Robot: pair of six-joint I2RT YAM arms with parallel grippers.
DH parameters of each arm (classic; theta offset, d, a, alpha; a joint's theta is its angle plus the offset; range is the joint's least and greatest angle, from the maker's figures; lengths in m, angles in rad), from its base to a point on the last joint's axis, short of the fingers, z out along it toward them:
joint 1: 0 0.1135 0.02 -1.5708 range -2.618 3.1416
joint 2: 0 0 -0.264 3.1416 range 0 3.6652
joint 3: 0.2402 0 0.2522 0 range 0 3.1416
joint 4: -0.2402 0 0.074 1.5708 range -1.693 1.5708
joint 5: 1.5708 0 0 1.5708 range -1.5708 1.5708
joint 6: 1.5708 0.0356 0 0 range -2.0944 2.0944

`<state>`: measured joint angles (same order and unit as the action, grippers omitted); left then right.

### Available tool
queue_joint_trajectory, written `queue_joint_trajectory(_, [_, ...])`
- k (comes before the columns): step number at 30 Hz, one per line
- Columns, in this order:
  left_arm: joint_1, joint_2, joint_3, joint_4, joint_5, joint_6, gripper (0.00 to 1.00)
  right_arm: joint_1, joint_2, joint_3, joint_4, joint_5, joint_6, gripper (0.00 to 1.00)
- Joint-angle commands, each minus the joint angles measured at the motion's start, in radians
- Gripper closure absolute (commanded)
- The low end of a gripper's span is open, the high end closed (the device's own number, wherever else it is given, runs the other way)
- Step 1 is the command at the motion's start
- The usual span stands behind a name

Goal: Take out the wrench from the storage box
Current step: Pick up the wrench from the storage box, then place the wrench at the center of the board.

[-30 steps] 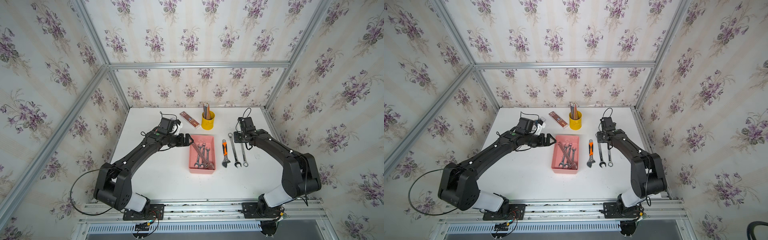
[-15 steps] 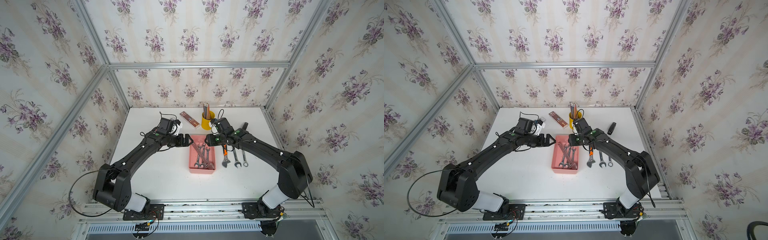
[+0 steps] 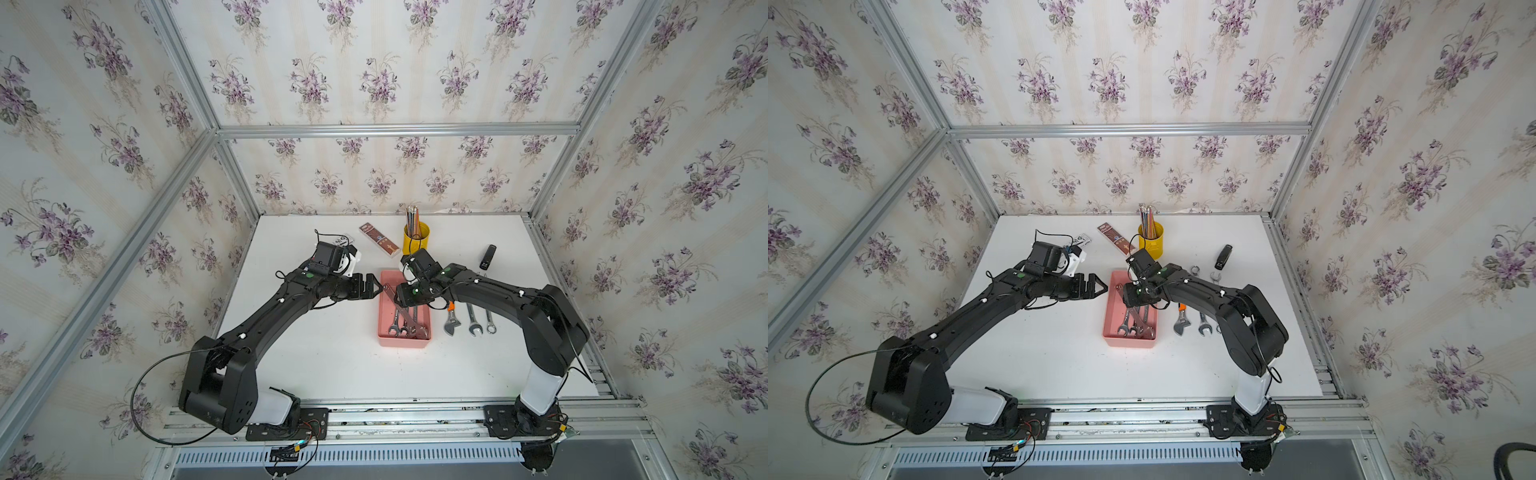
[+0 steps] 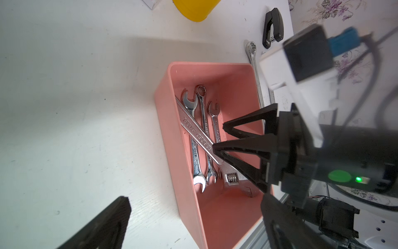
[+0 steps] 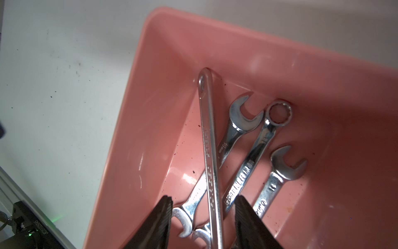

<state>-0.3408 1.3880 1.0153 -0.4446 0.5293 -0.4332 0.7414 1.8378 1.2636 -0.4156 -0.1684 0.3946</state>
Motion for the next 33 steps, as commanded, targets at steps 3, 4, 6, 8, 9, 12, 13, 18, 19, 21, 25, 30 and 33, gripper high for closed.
queue_joint_trajectory(3, [0.004,-0.015,-0.01,0.0,-0.001,0.012,0.01,0.006,0.059,0.03,-0.008,0.017,-0.032,0.55])
queue_joint_trajectory(4, [0.004,-0.017,-0.011,0.0,-0.002,0.013,0.01,0.006,0.069,0.038,-0.016,0.021,-0.042,0.56])
queue_joint_trajectory(6, [0.006,-0.018,-0.014,-0.001,-0.003,0.013,0.01,0.006,0.081,0.039,-0.015,0.025,-0.047,0.58])
queue_joint_trajectory(8, [0.007,-0.018,-0.015,0.0,0.0,0.013,0.01,0.006,0.095,0.041,-0.015,0.028,-0.054,0.61])
queue_joint_trajectory(9, [0.008,-0.018,-0.015,0.001,0.0,0.013,0.01,0.006,0.106,0.044,-0.02,0.033,-0.057,0.62])
queue_joint_trajectory(12, [0.007,-0.017,-0.015,0.004,0.001,0.011,0.01,0.009,0.122,0.045,-0.024,0.038,-0.066,0.65])
queue_joint_trajectory(13, [0.007,-0.017,-0.015,0.004,0.001,0.011,0.01,0.01,0.123,0.042,-0.017,0.033,-0.065,0.67])
queue_joint_trajectory(18, [0.006,-0.014,-0.015,0.006,0.001,0.01,0.01,0.015,0.131,0.04,0.0,0.004,-0.06,0.8])
queue_joint_trajectory(19, [0.008,-0.014,-0.014,0.005,0.003,0.011,0.01,0.015,0.129,0.043,0.001,0.003,-0.06,0.83])
queue_joint_trajectory(21, [0.007,-0.013,-0.014,0.005,0.003,0.011,0.01,0.014,0.119,0.048,0.001,0.005,-0.061,0.89])
queue_joint_trajectory(25, [0.007,-0.008,-0.012,0.006,0.005,0.011,0.01,0.018,0.095,0.06,-0.006,0.025,-0.076,0.96])
queue_joint_trajectory(30, [0.008,-0.004,-0.004,0.006,0.008,0.009,0.01,0.021,0.048,0.077,-0.024,0.038,-0.082,1.0])
queue_joint_trajectory(33, [0.008,-0.001,0.005,0.001,0.008,0.01,0.01,0.021,0.011,0.088,-0.04,0.038,-0.077,1.0])
